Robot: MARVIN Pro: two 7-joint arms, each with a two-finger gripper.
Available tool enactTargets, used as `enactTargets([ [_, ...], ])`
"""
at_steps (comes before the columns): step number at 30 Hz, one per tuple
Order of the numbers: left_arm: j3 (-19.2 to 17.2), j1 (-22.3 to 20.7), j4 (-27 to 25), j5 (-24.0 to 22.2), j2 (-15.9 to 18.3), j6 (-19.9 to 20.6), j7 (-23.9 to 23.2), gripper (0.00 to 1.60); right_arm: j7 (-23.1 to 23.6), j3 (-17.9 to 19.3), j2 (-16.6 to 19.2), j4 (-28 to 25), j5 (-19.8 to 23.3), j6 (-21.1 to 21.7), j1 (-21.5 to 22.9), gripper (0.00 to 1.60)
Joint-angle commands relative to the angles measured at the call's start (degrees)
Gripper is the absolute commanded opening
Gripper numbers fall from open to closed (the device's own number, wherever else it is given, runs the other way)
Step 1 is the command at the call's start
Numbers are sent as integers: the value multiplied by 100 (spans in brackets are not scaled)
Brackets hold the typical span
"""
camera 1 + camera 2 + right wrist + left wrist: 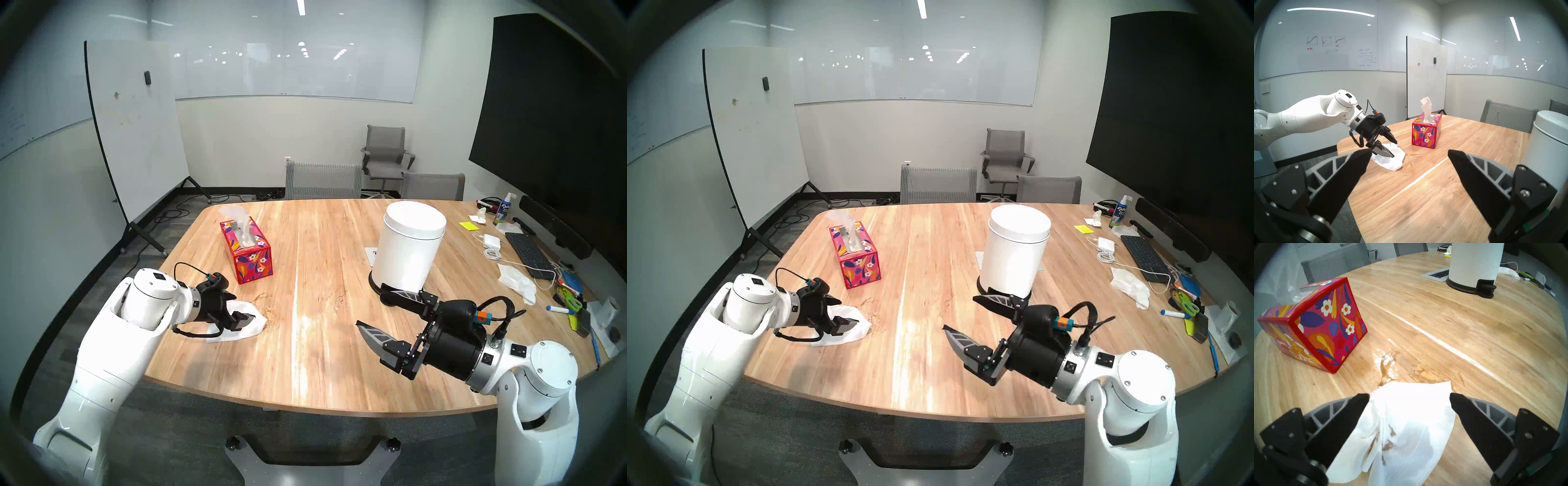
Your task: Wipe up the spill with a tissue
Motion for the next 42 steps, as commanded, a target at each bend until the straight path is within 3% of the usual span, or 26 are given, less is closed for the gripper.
enactTargets([
  [1,52,-45,94,81,-93,-297,167,160,14,15,9,-94,16,4,15,160],
  [7,189,-155,421,204,-169,-519,317,160,14,15,8,-94,16,4,15,160],
  [20,303,-120,531,304,-228,-662,418,160,14,15,8,-94,16,4,15,160],
  [21,306,-105,536,320,-237,-683,439,74,14,15,8,-94,16,4,15,160],
  [22,308,-102,542,326,-242,-693,443,32,14,15,8,-94,16,4,15,160],
  [23,308,-102,542,326,-242,-693,443,32,14,15,8,-94,16,4,15,160],
  [24,314,-100,554,332,-243,-708,444,8,14,15,8,-94,16,4,15,160],
  [25,322,-98,578,344,-248,-737,454,0,14,15,8,-94,16,4,15,160],
  [42,227,184,529,339,-45,-998,426,0,15,15,8,-94,16,3,15,160],
])
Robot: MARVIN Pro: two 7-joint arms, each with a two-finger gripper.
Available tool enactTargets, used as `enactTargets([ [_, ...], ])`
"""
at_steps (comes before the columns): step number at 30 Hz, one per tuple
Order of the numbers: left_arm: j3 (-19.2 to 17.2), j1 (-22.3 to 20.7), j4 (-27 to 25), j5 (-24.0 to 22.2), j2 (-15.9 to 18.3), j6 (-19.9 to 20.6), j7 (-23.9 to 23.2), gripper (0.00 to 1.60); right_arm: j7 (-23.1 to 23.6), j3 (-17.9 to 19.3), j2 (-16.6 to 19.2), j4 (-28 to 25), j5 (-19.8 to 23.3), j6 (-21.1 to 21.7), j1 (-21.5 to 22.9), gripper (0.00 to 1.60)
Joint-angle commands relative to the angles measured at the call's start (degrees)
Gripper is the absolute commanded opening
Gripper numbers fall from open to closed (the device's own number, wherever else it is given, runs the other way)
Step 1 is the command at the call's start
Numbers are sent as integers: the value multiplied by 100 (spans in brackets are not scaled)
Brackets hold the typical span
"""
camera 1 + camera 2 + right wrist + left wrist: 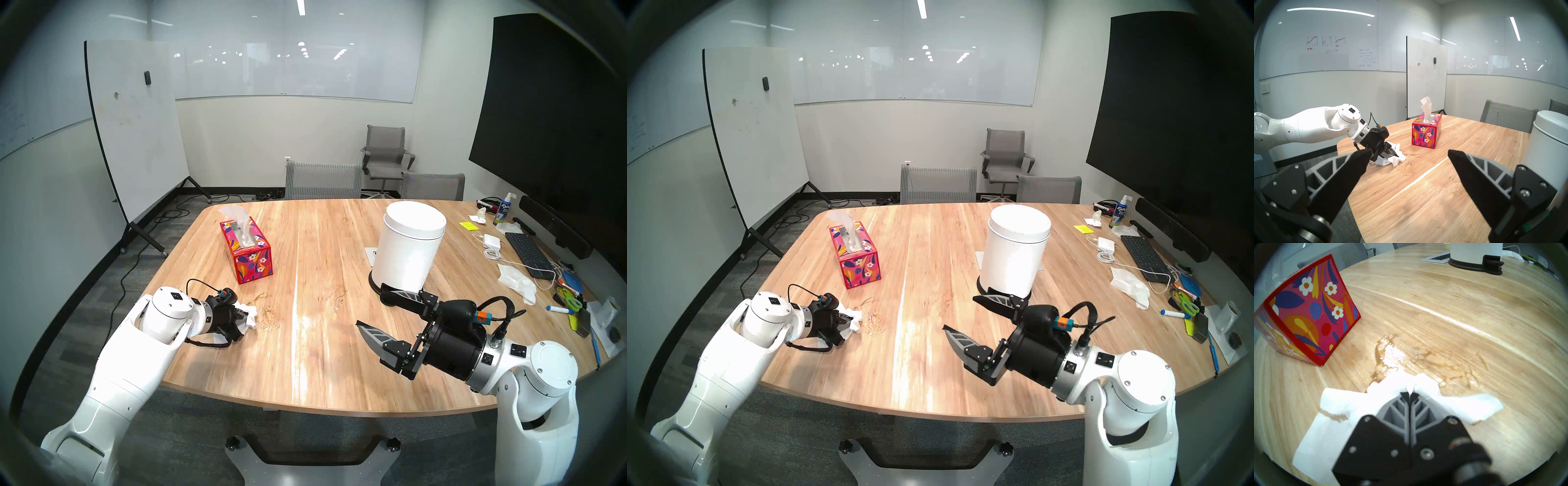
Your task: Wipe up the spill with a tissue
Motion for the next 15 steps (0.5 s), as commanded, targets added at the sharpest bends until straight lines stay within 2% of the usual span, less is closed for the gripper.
enactTargets([
  [1,-126,197,-183,-65,196,-106,-112,0,14,14,9,-94,16,3,15,160],
  [9,-136,420,-361,-61,217,-143,-115,0,14,15,9,-94,16,4,15,160],
  [15,-6,454,-481,-5,37,-57,7,0,14,14,8,-93,16,2,16,160],
])
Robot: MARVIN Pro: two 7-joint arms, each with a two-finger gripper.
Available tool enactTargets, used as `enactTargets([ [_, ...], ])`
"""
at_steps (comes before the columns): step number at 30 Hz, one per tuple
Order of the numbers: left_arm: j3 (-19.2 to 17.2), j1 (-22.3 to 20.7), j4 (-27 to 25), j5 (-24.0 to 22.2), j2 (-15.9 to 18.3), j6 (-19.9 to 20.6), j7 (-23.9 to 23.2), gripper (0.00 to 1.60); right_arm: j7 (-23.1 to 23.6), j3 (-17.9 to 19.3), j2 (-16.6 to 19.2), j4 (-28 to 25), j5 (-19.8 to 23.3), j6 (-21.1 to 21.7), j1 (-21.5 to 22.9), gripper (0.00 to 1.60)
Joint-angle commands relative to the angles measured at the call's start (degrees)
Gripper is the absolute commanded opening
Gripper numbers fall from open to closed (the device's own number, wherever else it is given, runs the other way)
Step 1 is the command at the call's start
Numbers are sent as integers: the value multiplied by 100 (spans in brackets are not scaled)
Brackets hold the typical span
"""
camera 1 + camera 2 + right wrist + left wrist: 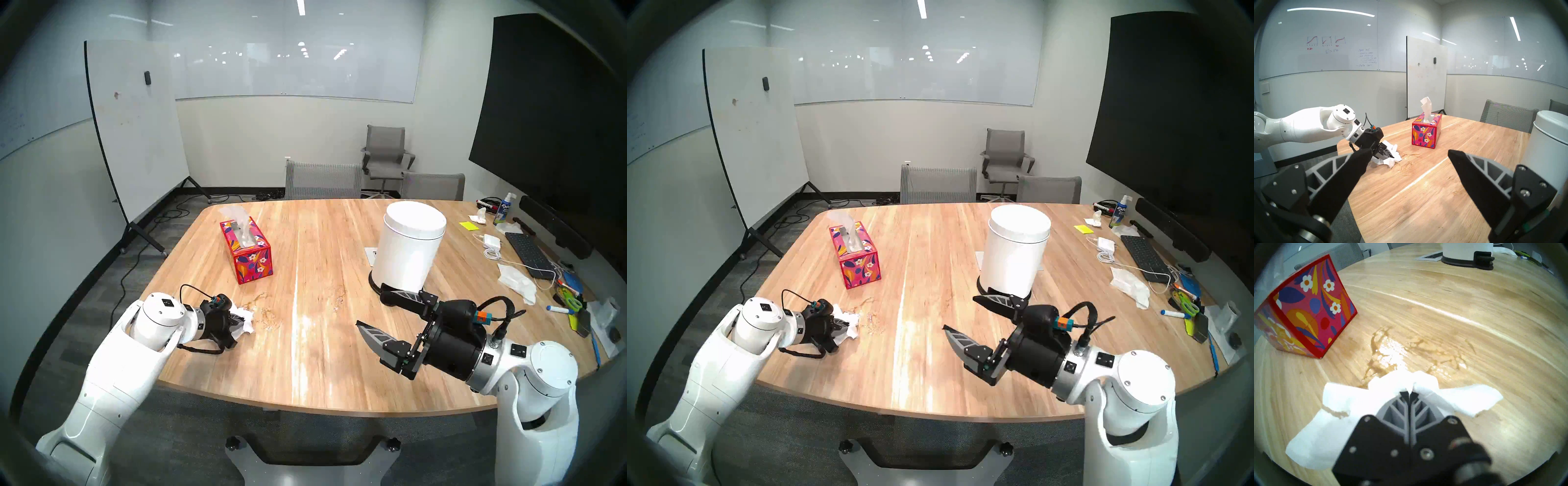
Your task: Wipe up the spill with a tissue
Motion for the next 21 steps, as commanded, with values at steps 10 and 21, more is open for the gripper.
enactTargets([
  [10,458,-302,-70,168,-519,351,380,0,14,13,8,-91,16,1,16,160],
  [21,681,-639,346,253,-780,431,557,0,14,14,8,-93,16,2,16,160],
])
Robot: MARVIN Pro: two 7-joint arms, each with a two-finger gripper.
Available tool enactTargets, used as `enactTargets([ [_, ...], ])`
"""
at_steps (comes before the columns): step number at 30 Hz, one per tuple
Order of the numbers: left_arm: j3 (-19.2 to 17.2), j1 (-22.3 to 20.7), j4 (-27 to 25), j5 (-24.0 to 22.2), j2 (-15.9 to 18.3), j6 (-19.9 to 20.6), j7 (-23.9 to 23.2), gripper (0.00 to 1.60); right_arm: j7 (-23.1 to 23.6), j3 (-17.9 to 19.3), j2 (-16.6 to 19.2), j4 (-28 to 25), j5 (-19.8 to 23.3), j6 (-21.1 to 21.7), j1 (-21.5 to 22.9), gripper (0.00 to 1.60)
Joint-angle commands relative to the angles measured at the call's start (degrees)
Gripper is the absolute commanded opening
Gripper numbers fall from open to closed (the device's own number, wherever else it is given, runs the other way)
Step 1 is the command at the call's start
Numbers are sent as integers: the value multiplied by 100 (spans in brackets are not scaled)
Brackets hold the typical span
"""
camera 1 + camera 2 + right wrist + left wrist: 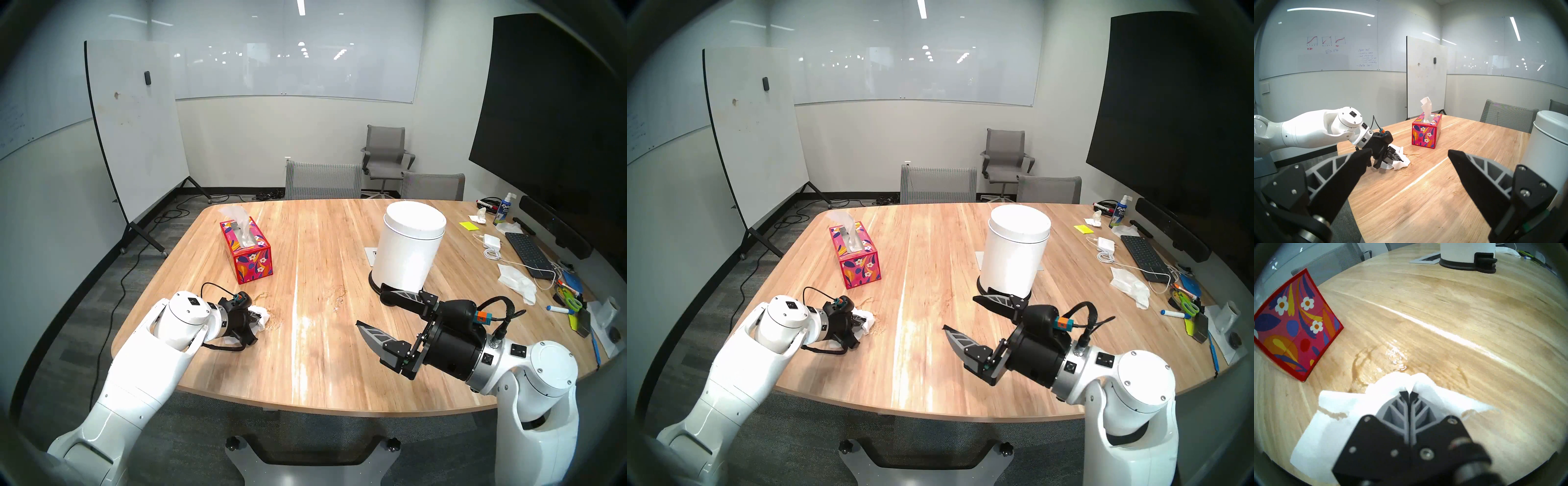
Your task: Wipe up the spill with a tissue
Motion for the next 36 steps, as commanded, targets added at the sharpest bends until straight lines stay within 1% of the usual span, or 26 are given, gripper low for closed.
enactTargets([
  [1,150,-226,271,-5,-273,27,52,0,14,14,8,-94,16,3,15,160],
  [12,301,-486,738,40,-477,-81,210,0,14,14,8,-93,16,2,15,160],
  [18,371,-697,1027,64,-623,-122,316,0,14,14,8,-93,16,2,16,160],
  [19,386,-774,1142,66,-648,-155,333,0,14,14,8,-93,16,2,16,160],
  [23,377,-906,1350,58,-646,-229,338,0,14,14,8,-94,16,3,15,160],
  [27,319,-942,1459,20,-557,-310,279,0,14,14,8,-93,16,3,15,160],
  [36,134,-796,1338,-4,-56,-410,-19,0,13,12,7,-88,15,-3,18,160],
])
